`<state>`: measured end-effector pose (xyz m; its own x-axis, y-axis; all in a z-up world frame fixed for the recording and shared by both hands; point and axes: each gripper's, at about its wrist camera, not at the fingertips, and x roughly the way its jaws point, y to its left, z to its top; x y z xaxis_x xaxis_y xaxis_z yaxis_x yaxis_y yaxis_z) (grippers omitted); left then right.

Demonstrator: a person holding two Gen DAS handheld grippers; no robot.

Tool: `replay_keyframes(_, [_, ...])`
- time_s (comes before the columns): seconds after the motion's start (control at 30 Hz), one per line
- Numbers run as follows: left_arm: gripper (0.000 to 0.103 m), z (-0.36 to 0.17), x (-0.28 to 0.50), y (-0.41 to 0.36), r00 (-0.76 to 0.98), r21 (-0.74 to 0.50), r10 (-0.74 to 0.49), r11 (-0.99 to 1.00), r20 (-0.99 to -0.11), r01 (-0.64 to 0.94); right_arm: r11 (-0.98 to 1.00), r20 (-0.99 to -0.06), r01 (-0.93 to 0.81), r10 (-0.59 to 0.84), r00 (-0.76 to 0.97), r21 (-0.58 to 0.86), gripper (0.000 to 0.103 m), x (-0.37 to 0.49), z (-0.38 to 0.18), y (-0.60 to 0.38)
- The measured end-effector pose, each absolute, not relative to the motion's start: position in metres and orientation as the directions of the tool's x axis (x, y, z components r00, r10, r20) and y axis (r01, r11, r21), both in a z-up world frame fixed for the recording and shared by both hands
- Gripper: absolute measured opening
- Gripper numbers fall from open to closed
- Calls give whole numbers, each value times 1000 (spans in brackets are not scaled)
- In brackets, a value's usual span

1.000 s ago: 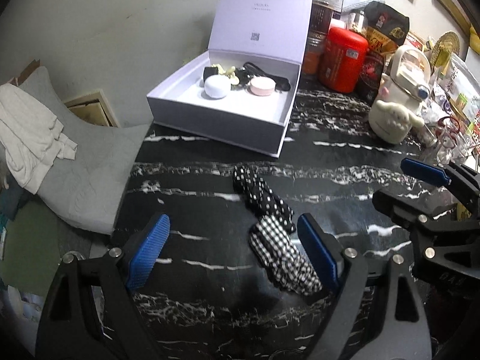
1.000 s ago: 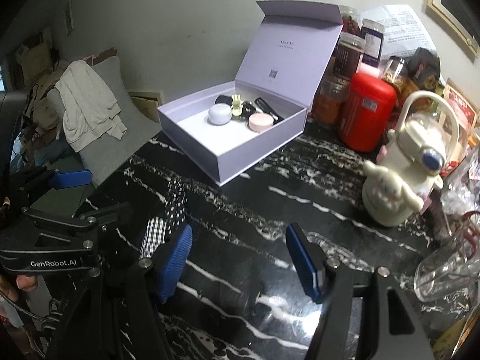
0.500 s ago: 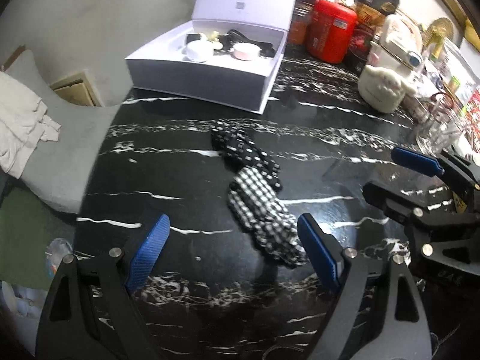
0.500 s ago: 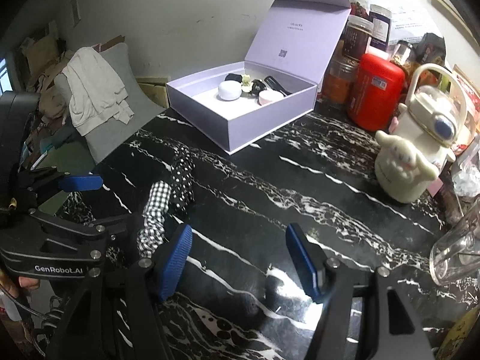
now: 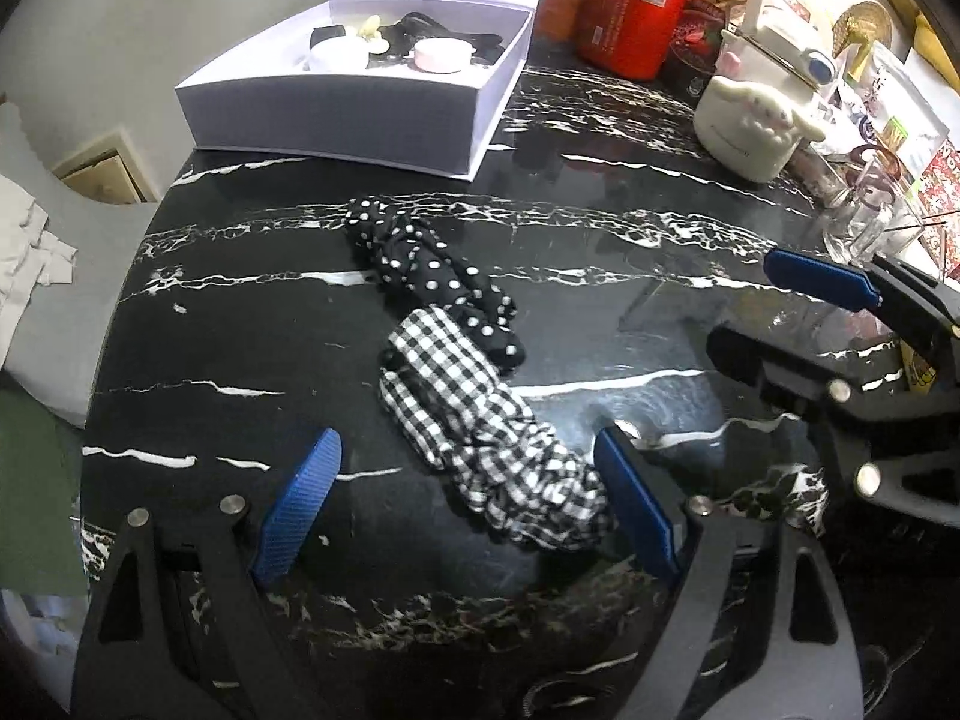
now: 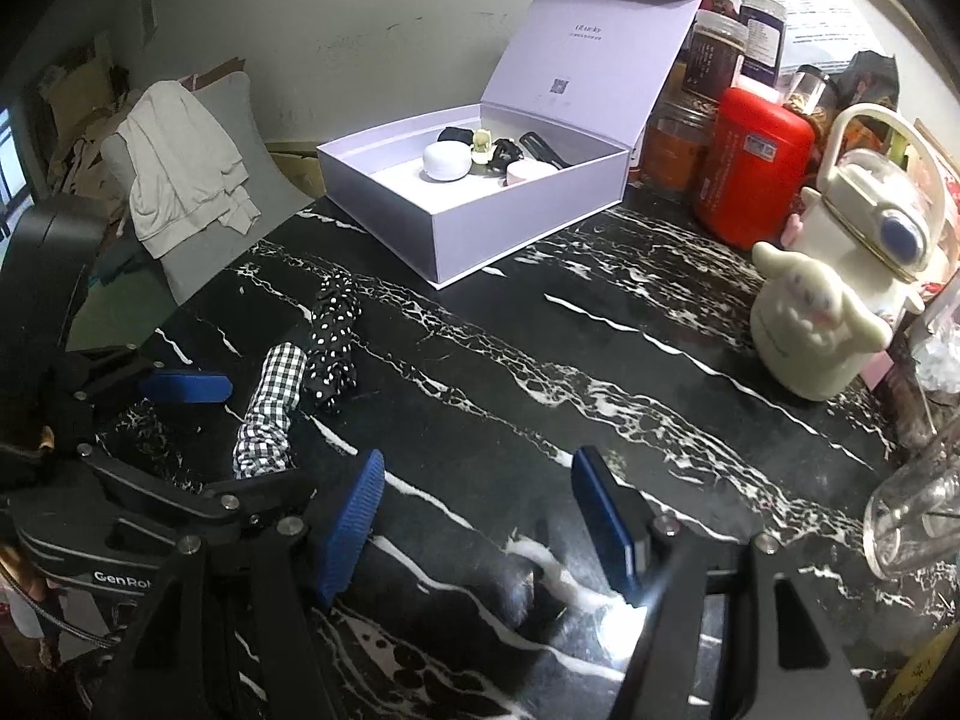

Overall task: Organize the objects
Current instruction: 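Grasp the gingham scrunchie with the left gripper while the right grasps the polka-dot scrunchie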

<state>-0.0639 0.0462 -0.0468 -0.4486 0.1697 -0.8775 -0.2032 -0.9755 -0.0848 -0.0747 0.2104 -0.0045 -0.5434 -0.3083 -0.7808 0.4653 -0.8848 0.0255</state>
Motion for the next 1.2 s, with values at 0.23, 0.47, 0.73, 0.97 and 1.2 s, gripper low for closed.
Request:
replay_keyframes(0.23, [55, -50, -60, 16, -497, -29, 115, -984, -860, -177, -852, -782, 520, -367, -503, 65, 66, -84, -12, 183])
replay_keyframes(0.47, [47, -47, -74, -21, -520, -70, 116, -992, -846, -107, -812, -796, 579, -400, -454, 78, 66, -101, -19, 142])
replay_keyframes(0.73, [47, -47, -90, -32, -531, -97, 144, -989, -835, -115, -801, -807, 589, -415, -420, 105, 56, -125, -32, 121])
replay_keyframes(0.97, [31, -47, -87, -33, -526, -98, 148, -988, -837, -122, -787, -825, 615, -383, -416, 54, 17, -119, -37, 115])
replay_keyframes(1.2, [29, -44, -74, -20, -523, -84, 156, -984, -838, -158, -789, -823, 614, -364, -435, 24, 16, -92, -34, 139])
